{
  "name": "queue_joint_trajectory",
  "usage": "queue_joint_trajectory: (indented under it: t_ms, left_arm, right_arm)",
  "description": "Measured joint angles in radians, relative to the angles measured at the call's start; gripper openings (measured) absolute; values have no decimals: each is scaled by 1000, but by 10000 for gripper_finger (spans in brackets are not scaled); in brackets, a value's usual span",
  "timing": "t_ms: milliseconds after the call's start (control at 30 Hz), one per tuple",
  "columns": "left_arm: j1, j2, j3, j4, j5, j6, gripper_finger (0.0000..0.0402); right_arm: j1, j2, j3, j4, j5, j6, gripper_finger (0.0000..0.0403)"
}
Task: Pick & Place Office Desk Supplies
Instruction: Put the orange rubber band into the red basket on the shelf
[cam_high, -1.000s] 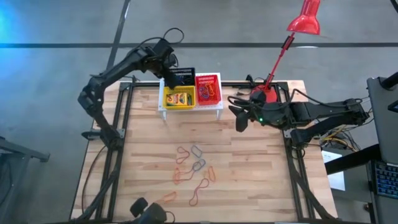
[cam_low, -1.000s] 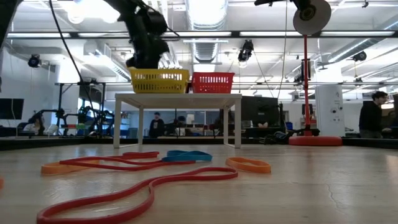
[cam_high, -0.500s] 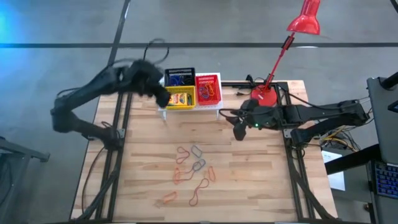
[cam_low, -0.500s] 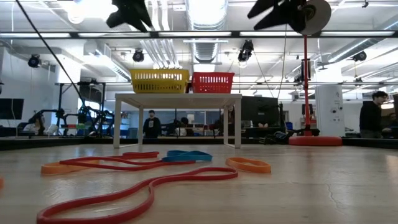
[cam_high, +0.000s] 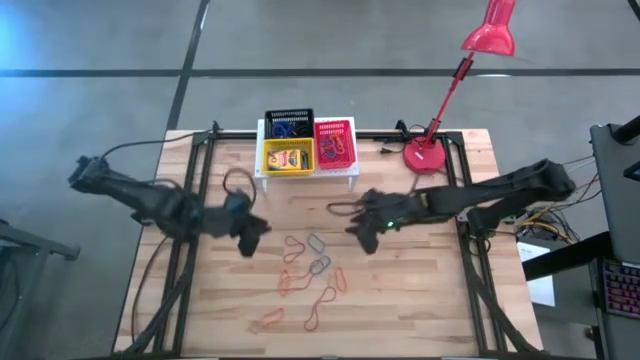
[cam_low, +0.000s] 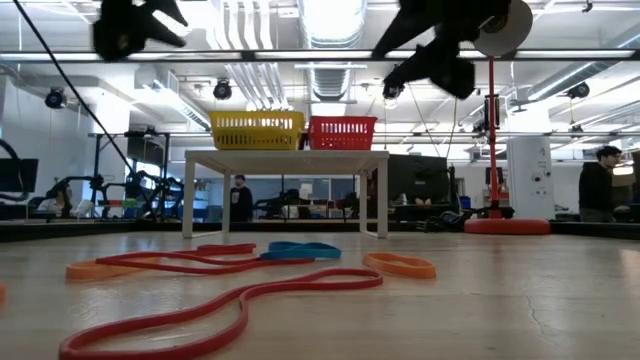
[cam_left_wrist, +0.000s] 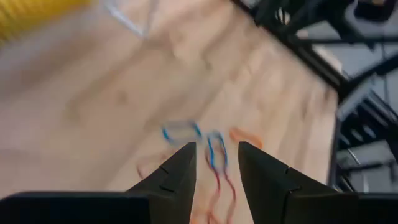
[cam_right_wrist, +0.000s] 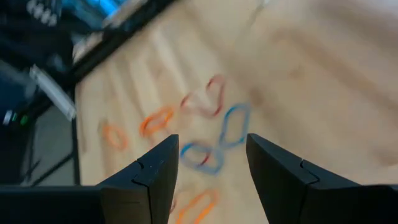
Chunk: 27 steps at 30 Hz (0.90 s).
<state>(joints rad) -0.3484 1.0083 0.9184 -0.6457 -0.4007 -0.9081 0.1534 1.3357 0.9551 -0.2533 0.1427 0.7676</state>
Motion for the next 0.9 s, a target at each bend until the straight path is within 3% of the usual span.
queue_joint_trajectory:
  t_ms: [133, 267, 433, 700, 900]
  left_arm:
    - [-109, -2, -114, 46, 0, -110, 124]
    - [-173, -11, -191, 46, 12, -192, 124]
    - [-208, -14, -228, 41, 58, -219, 124]
    - [-212, -15, -235, 44, 87, -158, 124]
    - [-213, -17, -236, 44, 92, -135, 124]
  right_arm:
    - [12, 148, 71, -7, -163, 46, 182]
    - [13, 302, 186, -137, -274, 214, 182]
    - [14, 495, 358, -389, -284, 393, 182]
    - [20, 748, 600, -561, -358, 416, 178]
    - [45, 859, 701, -661, -365, 414, 164]
